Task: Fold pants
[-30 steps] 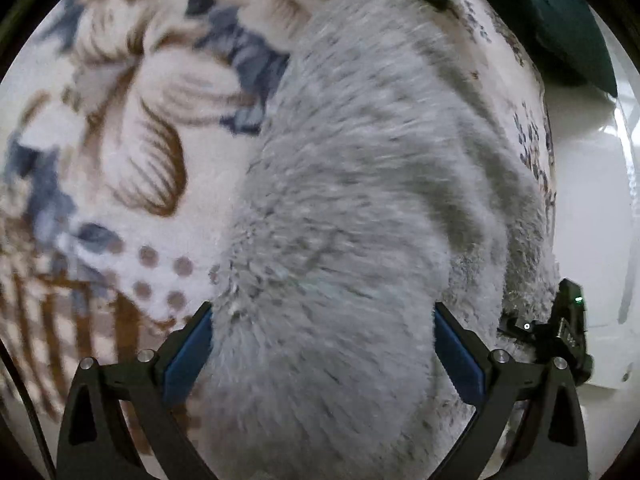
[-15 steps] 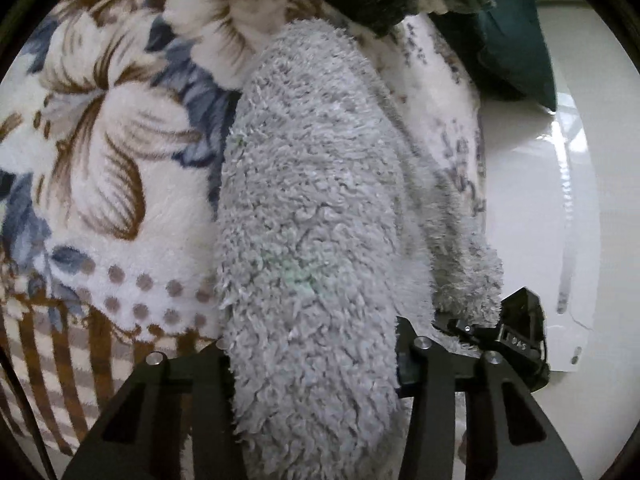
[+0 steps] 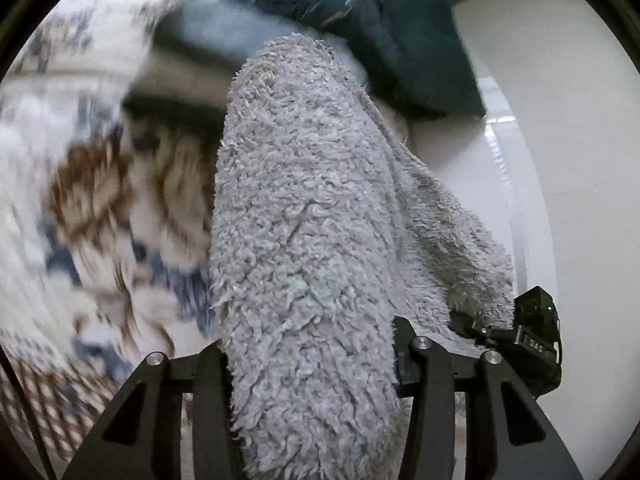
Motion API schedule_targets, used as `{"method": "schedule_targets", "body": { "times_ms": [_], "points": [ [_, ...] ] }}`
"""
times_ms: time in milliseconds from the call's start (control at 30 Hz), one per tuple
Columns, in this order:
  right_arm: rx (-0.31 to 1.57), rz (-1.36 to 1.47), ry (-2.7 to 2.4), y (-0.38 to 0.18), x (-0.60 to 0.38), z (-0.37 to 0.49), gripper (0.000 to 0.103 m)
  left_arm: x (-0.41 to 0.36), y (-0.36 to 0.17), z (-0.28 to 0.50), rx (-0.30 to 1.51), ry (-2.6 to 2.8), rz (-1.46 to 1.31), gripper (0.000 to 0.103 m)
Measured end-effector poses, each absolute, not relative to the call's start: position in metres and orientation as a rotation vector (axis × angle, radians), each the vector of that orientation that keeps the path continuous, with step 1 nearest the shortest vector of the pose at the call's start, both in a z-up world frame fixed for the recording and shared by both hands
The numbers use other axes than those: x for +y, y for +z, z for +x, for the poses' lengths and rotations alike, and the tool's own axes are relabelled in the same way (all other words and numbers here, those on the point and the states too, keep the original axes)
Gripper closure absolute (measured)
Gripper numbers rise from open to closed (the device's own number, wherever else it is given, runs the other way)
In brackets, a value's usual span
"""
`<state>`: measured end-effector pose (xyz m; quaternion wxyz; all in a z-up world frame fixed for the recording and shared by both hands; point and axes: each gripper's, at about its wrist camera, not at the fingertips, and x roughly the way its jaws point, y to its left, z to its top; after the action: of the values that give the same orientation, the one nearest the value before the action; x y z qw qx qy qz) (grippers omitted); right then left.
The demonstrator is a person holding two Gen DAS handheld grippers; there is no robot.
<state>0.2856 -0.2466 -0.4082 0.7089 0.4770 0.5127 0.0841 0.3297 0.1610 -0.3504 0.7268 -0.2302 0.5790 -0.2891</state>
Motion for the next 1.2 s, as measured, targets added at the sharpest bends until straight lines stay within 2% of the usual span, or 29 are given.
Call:
{"method": "schedule_targets", "body": {
  "times_ms": [200, 367, 533, 667, 867, 967, 1067, 1100, 1133, 1167, 1200],
  "points": [
    [1.062, 1.027, 0.268, -0.338, -0.249, 0.373, 0.053, 0.154, -0.275, 0.419, 1.201, -0.604, -0.504, 0.061],
    [1.060, 0.968, 0.317, -0.312, -0.245, 0.492, 0.053, 0.157, -0.254, 0.504, 1.166, -0.550, -0.529, 0.061],
    [1.102, 0.946, 0.341, -0.336, -0.242, 0.624, 0.053, 0.161, -0.272, 0.592, 1.164, -0.505, -0.554, 0.061],
    [1.168, 0.952, 0.337, -0.369, -0.241, 0.689, 0.053, 0.167, -0.309, 0.638, 1.199, -0.474, -0.565, 0.061],
    [1.296, 0.917, 0.285, -0.411, -0.238, 0.717, 0.053, 0.175, -0.373, 0.671, 1.335, -0.406, -0.577, 0.059],
    [1.346, 0.886, 0.266, -0.425, -0.235, 0.709, 0.047, 0.180, -0.391, 0.667, 1.384, -0.373, -0.580, 0.053],
    [1.382, 0.818, 0.259, -0.431, -0.228, 0.706, 0.035, 0.184, -0.397, 0.664, 1.420, -0.319, -0.578, 0.048],
    [1.393, 0.786, 0.256, -0.430, -0.224, 0.706, 0.026, 0.184, -0.397, 0.664, 1.425, -0.303, -0.563, 0.044],
    [1.401, 0.755, 0.252, -0.427, -0.221, 0.707, 0.017, 0.184, -0.394, 0.663, 1.422, -0.285, -0.540, 0.037],
    [1.403, 0.733, 0.251, -0.427, -0.220, 0.708, 0.013, 0.183, -0.388, 0.662, 1.403, -0.256, -0.499, 0.030],
    [1.396, 0.702, 0.240, -0.423, -0.218, 0.707, 0.009, 0.182, -0.378, 0.659, 1.370, -0.220, -0.441, 0.010]
  ]
}}
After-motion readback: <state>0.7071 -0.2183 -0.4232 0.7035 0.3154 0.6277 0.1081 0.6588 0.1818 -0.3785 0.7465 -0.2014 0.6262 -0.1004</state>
